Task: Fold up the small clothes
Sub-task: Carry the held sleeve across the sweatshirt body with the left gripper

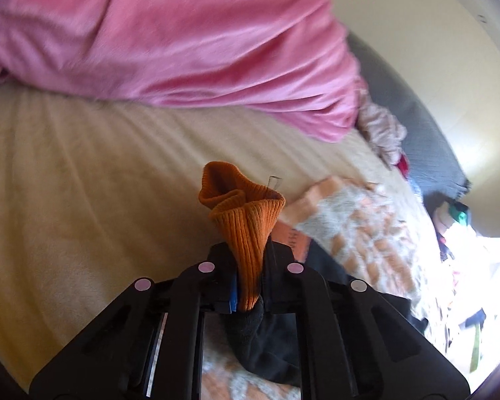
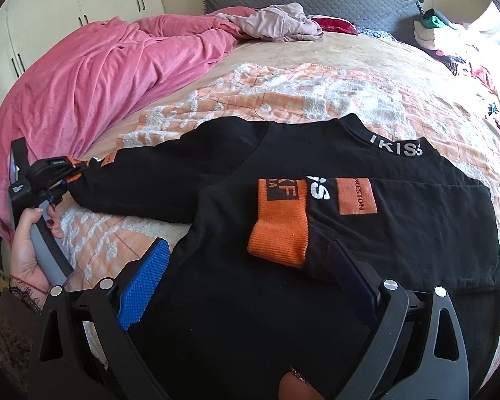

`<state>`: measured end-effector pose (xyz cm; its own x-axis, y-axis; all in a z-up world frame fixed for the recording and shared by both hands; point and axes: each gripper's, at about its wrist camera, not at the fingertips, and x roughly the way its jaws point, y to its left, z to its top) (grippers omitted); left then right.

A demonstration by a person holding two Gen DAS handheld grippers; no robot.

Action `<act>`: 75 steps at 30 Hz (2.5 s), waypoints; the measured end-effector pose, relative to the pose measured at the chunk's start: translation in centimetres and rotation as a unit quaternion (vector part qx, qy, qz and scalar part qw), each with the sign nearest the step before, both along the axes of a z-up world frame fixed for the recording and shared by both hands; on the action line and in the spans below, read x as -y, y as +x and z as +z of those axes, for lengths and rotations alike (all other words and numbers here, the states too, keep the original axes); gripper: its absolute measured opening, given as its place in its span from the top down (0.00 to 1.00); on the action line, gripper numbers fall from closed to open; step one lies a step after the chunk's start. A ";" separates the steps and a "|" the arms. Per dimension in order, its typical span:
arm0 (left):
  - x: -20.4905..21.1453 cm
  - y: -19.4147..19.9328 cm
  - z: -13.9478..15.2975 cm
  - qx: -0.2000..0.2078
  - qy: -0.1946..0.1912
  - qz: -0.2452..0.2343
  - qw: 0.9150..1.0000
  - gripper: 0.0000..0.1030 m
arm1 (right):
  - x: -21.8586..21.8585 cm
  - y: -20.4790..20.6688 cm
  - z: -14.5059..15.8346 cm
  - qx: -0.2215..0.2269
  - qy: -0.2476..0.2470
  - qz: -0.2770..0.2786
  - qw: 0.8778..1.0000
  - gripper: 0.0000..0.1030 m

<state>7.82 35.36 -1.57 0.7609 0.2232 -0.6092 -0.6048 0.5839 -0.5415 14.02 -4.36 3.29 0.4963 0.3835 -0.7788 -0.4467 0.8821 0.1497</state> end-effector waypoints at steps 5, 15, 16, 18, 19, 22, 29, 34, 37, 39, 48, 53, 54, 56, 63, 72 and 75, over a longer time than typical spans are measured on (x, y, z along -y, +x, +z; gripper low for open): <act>2.1 -1.1 1.7 0.049 0.012 -0.050 0.997 0.97 | 1.3 0.1 -0.6 -0.014 0.002 -0.017 1.000 0.08; 7.4 -1.3 5.7 0.086 0.054 -0.132 0.986 0.97 | 3.8 0.4 0.1 -0.017 0.017 -0.044 0.999 0.08; 7.9 -1.3 6.0 0.091 0.052 -0.139 0.985 0.97 | 4.0 0.4 0.2 -0.018 0.020 -0.046 0.999 0.08; 9.0 -1.2 6.6 0.098 0.051 -0.158 0.981 0.97 | 4.6 0.3 0.4 -0.017 0.023 -0.051 0.998 0.08; 9.7 -1.1 7.0 0.100 0.053 -0.168 0.979 0.97 | 4.9 0.3 0.5 -0.016 0.026 -0.055 0.998 0.08; 11.5 -0.8 7.9 0.105 0.063 -0.194 0.973 0.97 | 6.0 0.2 0.9 -0.016 0.033 -0.068 0.997 0.08; 15.2 -0.2 9.2 0.110 0.065 -0.239 0.963 0.97 | 8.8 -0.2 1.5 -0.014 0.049 -0.098 0.994 0.08; 17.7 0.6 9.1 0.104 0.070 -0.277 0.953 0.97 | 10.7 -0.4 1.7 -0.013 0.060 -0.119 0.991 0.08; 19.4 1.0 9.0 0.097 0.072 -0.300 0.946 0.97 | 11.8 -0.4 1.7 -0.013 0.066 -0.132 0.989 0.08; 20.4 1.3 8.6 0.090 0.073 -0.312 0.943 0.97 | 12.4 -0.4 1.7 -0.014 0.070 -0.138 0.988 0.08; 24.1 2.6 7.0 0.065 0.071 -0.361 0.928 0.97 | 14.9 -0.6 1.6 -0.017 0.083 -0.167 0.982 0.08; 25.8 3.3 5.8 0.046 0.067 -0.386 0.919 0.97 | 16.2 -0.5 1.3 -0.022 0.090 -0.184 0.979 0.08; 26.0 3.4 5.6 0.043 0.066 -0.390 0.917 0.97 | 16.4 -0.5 1.3 -0.022 0.091 -0.187 0.978 0.08; 26.6 3.6 5.2 0.035 0.064 -0.396 0.915 0.97 | 16.9 -0.4 1.2 -0.024 0.094 -0.195 0.976 0.08; 29.0 4.0 3.6 0.005 0.058 -0.422 0.905 0.95 | 18.3 -0.2 0.8 -0.031 0.110 -0.211 0.971 0.08; 30.6 3.7 2.4 -0.018 0.040 -0.471 0.881 0.67 | 18.4 0.2 -0.1 -0.048 0.127 -0.211 0.968 0.08; 30.6 3.3 2.5 -0.022 0.049 -0.477 0.877 0.64 | 18.0 0.4 -0.4 -0.055 0.129 -0.207 0.968 0.08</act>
<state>11.15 4.73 0.94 0.6055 -0.4501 -0.6563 0.1658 0.8779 -0.4491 14.40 -22.40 2.88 0.5691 0.3577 -0.7404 -0.0321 0.9094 0.4146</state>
